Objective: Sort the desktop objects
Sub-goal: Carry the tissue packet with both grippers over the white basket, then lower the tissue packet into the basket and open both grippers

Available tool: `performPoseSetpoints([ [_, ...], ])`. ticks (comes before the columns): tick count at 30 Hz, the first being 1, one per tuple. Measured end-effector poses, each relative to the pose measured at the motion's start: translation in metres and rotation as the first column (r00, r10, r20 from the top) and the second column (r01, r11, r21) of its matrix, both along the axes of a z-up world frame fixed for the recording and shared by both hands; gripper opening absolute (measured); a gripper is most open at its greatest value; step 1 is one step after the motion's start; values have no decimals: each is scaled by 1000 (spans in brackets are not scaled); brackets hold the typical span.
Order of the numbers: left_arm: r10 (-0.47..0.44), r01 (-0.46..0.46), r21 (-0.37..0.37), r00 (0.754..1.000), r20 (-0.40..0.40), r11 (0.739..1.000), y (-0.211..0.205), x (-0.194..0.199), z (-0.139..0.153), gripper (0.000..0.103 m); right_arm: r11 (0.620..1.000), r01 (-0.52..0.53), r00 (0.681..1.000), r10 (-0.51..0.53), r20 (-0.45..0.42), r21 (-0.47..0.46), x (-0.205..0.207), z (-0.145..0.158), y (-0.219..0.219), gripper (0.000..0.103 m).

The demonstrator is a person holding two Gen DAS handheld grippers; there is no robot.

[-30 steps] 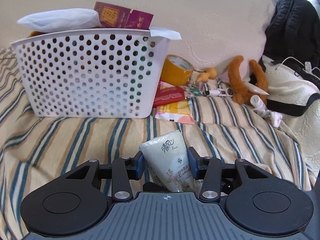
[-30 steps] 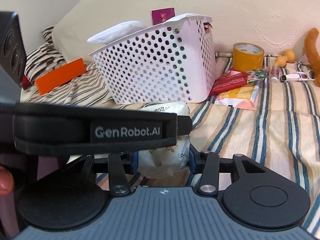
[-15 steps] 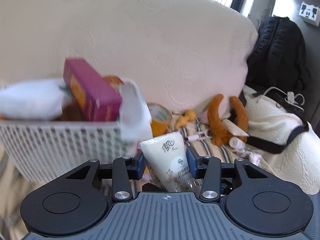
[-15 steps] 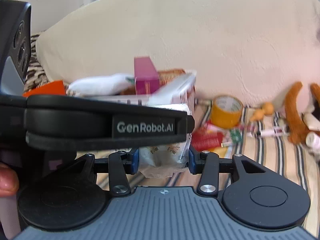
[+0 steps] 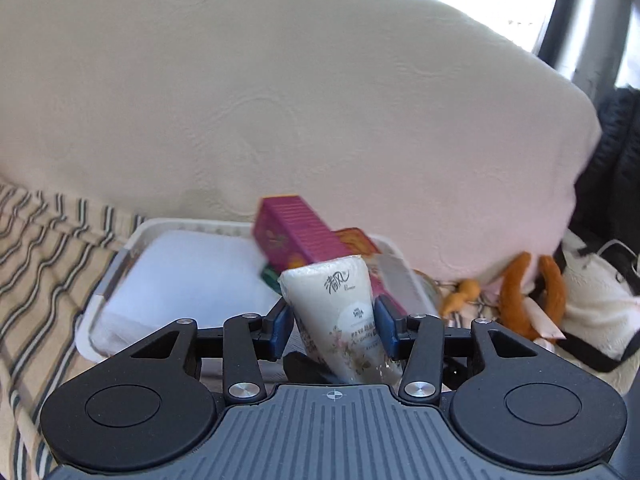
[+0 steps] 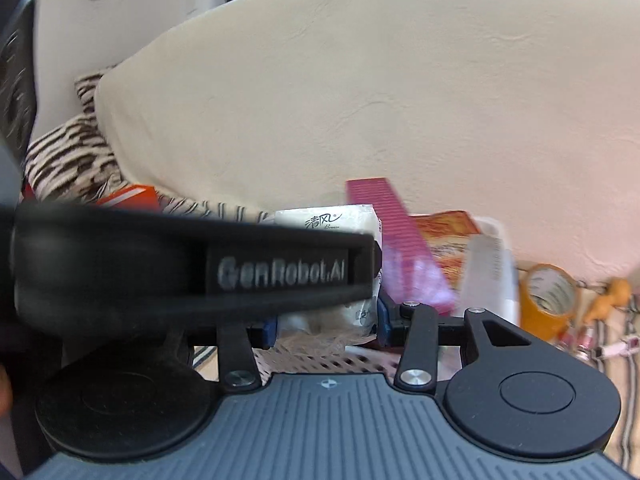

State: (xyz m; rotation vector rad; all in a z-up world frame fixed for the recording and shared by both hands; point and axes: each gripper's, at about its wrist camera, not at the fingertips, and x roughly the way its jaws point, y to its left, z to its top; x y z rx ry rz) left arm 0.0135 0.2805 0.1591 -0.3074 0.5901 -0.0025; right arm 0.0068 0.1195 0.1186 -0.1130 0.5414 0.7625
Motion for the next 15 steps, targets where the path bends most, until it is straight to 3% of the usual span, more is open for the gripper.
performPoseSetpoints([
  [6,30,-29,45,1000,-9,999,19,30,-5,51,999,7,1000,-7,-10,-36,23,-1,29,51],
  [12,77,-75,44,996,-43,996,41,58,-18,57,998,14,1000,-14,-1,-59,36,-14,42,52],
  [14,130,-125,75,990,-63,989,46,66,-28,62,997,14,999,-11,33,-79,37,-15,48,55],
  [15,150,-143,87,986,-74,986,47,70,-33,71,996,16,999,-12,44,-92,36,-16,49,56],
])
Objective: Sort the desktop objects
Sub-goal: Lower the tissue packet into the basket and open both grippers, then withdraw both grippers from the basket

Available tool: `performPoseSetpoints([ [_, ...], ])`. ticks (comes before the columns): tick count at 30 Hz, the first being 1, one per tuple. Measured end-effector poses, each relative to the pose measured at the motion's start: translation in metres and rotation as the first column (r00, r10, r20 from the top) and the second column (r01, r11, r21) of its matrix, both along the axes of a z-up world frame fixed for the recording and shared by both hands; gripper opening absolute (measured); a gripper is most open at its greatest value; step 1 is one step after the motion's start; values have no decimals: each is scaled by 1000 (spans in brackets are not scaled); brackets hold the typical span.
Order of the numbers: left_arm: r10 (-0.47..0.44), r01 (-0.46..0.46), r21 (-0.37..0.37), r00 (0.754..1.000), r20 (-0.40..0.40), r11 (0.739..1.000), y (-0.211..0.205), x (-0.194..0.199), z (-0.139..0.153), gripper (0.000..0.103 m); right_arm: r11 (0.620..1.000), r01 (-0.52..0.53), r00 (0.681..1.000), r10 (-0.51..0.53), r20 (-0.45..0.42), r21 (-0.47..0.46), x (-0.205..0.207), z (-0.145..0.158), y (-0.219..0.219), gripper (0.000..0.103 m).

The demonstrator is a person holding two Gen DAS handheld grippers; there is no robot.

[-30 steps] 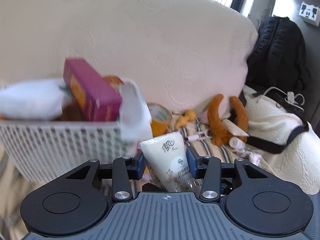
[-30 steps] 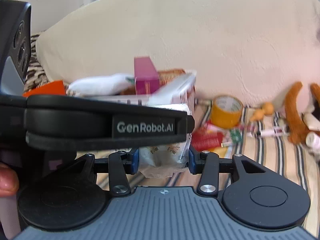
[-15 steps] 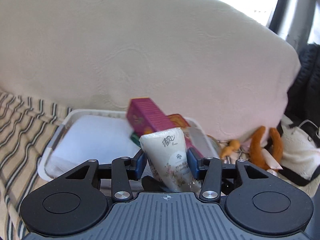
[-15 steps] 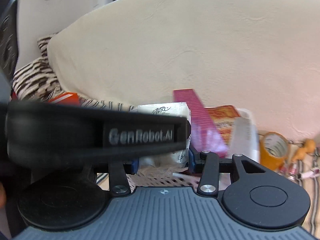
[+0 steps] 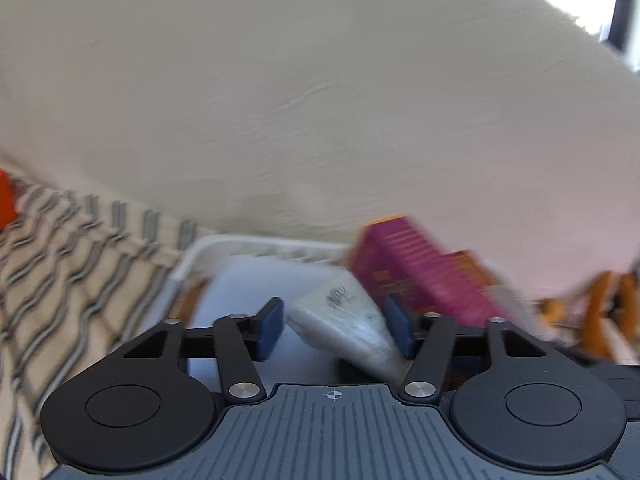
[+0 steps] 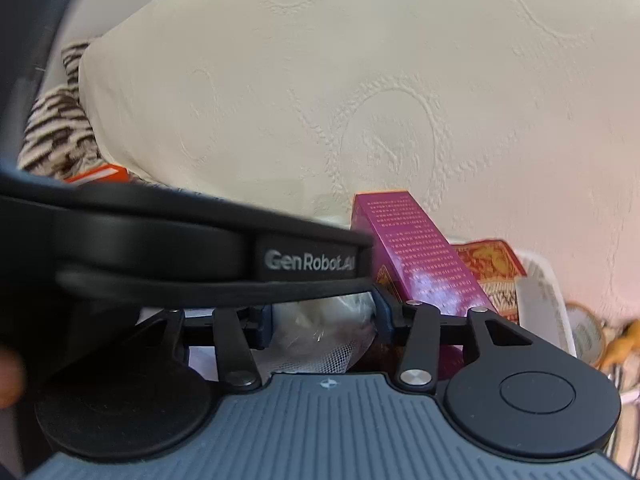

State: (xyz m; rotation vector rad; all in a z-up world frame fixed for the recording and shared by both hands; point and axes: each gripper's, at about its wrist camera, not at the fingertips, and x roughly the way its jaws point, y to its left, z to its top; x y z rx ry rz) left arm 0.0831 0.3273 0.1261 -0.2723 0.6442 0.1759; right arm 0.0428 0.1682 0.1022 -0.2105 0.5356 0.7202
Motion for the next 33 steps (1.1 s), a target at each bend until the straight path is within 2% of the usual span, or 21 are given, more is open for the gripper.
performPoseSetpoints([
  [3,6,-6,22,1000,21,1000,1,-2,-8,76,999,-9,1000,11,26,-46,-6,-3,1,63],
  [4,9,-10,32,1000,26,999,-1,-4,-8,82,999,-11,999,12,31,-53,-9,-3,0,64],
  [7,38,-41,64,998,51,997,-3,-15,-1,88,999,-8,999,9,36,-32,-17,0,-9,71],
  [12,46,-50,38,993,113,998,3,-41,19,94,1000,-16,997,14,79,26,-37,17,-28,86],
  [13,52,-56,29,991,125,998,3,-47,22,94,999,-19,995,15,97,38,-42,21,-33,94],
  [14,53,-56,16,989,135,998,4,-51,25,94,998,-22,993,16,118,51,-48,25,-38,97],
  [18,53,-53,-4,988,145,999,2,-64,33,94,997,-21,989,9,145,77,-65,37,-63,97],
  [21,41,-41,-6,986,159,999,-6,-76,37,94,993,-15,990,-3,144,121,-74,45,-97,97],
  [25,-8,14,-30,983,181,999,-29,-89,35,94,980,22,990,-49,133,199,-85,47,-166,97],
  [27,-45,50,-22,980,193,998,-49,-98,32,94,970,56,992,-80,96,236,-82,43,-206,97],
  [30,-129,139,-33,968,214,990,-86,-114,23,98,967,119,990,-133,44,227,-70,15,-263,97],
  [33,-212,232,-67,951,224,970,-126,-123,6,101,972,186,983,-184,-24,146,-60,-28,-288,97],
])
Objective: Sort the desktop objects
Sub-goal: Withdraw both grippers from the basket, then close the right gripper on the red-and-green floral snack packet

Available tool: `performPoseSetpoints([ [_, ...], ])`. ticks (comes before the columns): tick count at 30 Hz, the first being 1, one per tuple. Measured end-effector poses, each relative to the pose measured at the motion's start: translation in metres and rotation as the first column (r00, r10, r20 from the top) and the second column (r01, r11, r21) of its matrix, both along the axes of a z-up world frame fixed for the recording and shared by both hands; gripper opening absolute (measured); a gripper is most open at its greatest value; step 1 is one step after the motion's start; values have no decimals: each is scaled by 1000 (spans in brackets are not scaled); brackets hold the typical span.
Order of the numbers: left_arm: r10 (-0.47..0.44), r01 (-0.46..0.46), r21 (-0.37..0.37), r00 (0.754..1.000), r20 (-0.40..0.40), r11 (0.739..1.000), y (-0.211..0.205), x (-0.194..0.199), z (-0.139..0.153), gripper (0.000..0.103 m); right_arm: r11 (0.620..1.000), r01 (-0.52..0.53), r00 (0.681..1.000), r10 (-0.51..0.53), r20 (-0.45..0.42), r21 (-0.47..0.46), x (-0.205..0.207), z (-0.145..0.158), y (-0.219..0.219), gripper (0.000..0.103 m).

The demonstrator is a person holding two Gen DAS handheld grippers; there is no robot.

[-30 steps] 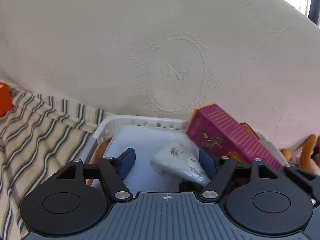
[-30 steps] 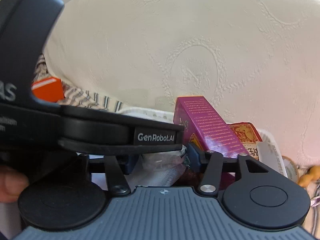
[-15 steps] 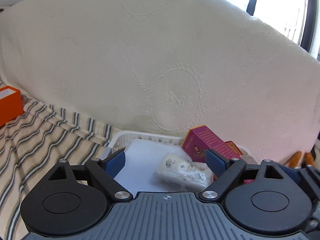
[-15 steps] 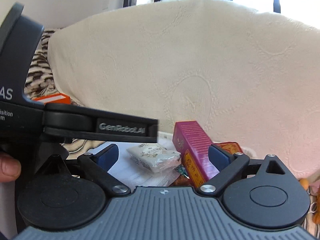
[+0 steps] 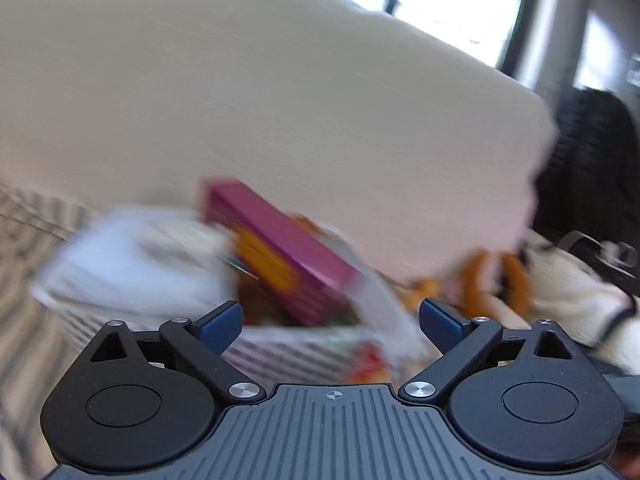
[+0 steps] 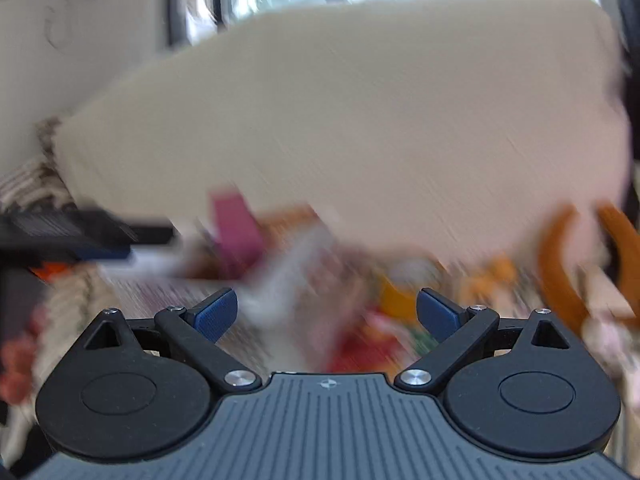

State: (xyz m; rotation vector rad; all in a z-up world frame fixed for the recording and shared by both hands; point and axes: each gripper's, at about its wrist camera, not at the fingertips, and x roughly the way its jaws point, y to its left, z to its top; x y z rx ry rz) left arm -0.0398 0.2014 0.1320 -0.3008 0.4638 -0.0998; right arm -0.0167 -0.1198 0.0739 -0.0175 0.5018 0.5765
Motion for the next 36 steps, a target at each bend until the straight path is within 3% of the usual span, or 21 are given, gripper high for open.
performPoseSetpoints([
  [6,-124,122,-57,991,-46,991,-53,4,-52,101,994,63,980,-78,-185,-90,38,-70,-3,94],
  [11,-87,81,-71,993,-78,994,-52,14,-90,101,992,97,972,-113,-204,-86,66,-83,25,92],
  [15,-37,35,-26,997,-70,999,-44,17,-103,101,982,177,960,-187,-208,-65,90,-82,31,92],
  [19,-29,29,-4,995,-100,1000,-44,21,-109,101,969,245,928,-227,-296,23,126,-87,30,90],
  [21,-21,20,-10,993,-115,1000,-42,23,-113,101,960,269,902,-222,-371,78,142,-91,28,82],
  [23,-18,16,-15,991,-132,1000,-42,27,-116,101,954,282,866,-208,-454,99,158,-100,29,62],
  [24,-16,14,-17,990,-140,1000,-42,29,-117,101,952,293,840,-209,-501,94,166,-106,31,60],
  [25,-9,6,-23,989,-147,1000,-41,30,-119,101,947,303,824,-203,-530,107,170,-110,31,65],
  [26,-6,0,-35,988,-156,999,-40,31,-120,101,941,313,819,-202,-536,125,170,-110,29,66],
  [27,-7,-1,-49,986,-165,999,-38,32,-122,101,937,322,821,-203,-534,139,170,-110,29,64],
  [29,-5,-6,-65,985,-173,998,-36,33,-123,101,928,330,827,-194,-527,175,166,-109,28,50],
  [30,2,-14,-67,984,-177,998,-35,34,-124,101,924,331,830,-189,-525,192,163,-108,27,48],
  [33,9,-24,-78,982,-189,997,-31,32,-126,101,917,314,865,-170,-471,246,152,-100,26,38],
  [34,9,-25,-81,982,-189,996,-30,31,-126,101,915,307,876,-163,-454,262,149,-97,25,25],
  [36,9,-25,-83,983,-184,996,-30,28,-125,101,923,288,883,-153,-443,256,148,-95,28,21],
])
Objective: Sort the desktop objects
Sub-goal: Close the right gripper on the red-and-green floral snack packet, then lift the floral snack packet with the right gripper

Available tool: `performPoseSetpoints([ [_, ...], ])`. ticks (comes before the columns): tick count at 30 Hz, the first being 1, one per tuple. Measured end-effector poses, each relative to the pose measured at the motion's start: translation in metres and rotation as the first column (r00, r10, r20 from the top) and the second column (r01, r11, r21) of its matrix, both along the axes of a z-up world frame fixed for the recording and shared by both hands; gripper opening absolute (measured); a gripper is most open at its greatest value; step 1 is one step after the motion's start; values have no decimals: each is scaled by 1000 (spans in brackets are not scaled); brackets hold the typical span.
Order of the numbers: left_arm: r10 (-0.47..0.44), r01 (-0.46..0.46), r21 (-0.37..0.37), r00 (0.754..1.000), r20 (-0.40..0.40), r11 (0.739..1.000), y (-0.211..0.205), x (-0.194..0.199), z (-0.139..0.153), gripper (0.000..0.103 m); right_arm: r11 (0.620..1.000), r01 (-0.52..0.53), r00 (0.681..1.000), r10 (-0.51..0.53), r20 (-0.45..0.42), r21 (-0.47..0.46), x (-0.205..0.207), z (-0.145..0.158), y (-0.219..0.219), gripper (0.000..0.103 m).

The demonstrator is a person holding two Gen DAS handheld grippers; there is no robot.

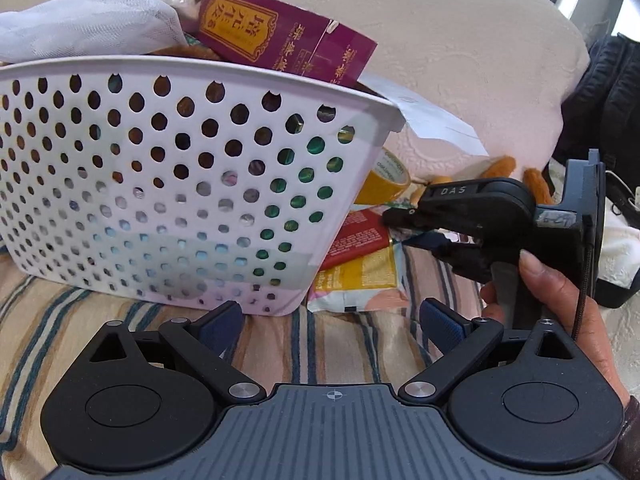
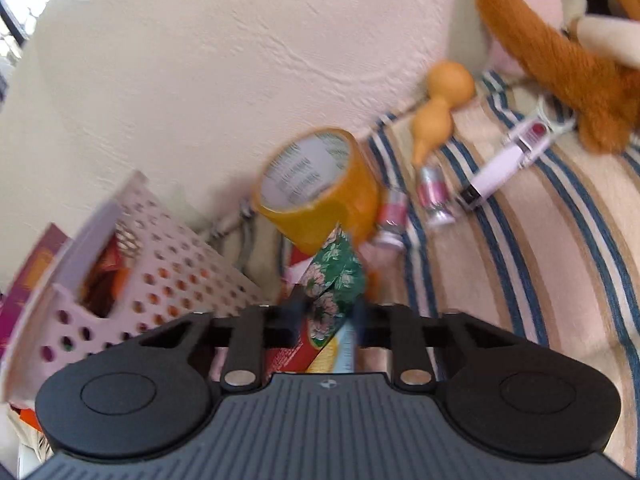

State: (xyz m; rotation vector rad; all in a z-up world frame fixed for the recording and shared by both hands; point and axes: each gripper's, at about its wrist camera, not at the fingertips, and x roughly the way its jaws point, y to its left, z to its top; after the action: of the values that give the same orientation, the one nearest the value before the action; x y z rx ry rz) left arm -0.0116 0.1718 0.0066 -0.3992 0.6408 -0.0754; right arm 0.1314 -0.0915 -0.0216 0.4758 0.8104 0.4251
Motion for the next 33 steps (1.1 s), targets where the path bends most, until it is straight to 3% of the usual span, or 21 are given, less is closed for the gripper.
performPoseSetpoints([
  [3,-4,4,4,1000,6,1000,0,-3,1,101,999,14,1000,-15,-24,-32,6,-4,5,20],
  [6,-3,3,19,1000,11,1000,-4,1,2,101,997,69,995,-67,-70,26,12,-15,-1,21],
  [11,9,-9,11,1000,2,1000,-2,2,2,101,999,52,996,-51,79,-8,-15,-4,7,12],
  [14,17,-17,13,1000,4,1000,0,1,2,101,999,46,993,-47,105,11,-31,1,0,9],
  [19,30,-30,14,1000,-10,999,0,0,0,101,993,78,994,-84,67,90,-58,-2,-35,7],
  [27,6,-4,46,1000,-26,999,-13,-2,-8,101,968,113,993,-119,16,225,-138,-21,-104,6],
  [30,-31,33,28,998,-46,999,-18,-1,-12,101,973,119,993,-121,-1,196,-159,-24,-117,8],
  [33,-69,71,32,996,-55,997,-26,-2,-17,101,984,123,991,-129,39,132,-170,-20,-119,10],
])
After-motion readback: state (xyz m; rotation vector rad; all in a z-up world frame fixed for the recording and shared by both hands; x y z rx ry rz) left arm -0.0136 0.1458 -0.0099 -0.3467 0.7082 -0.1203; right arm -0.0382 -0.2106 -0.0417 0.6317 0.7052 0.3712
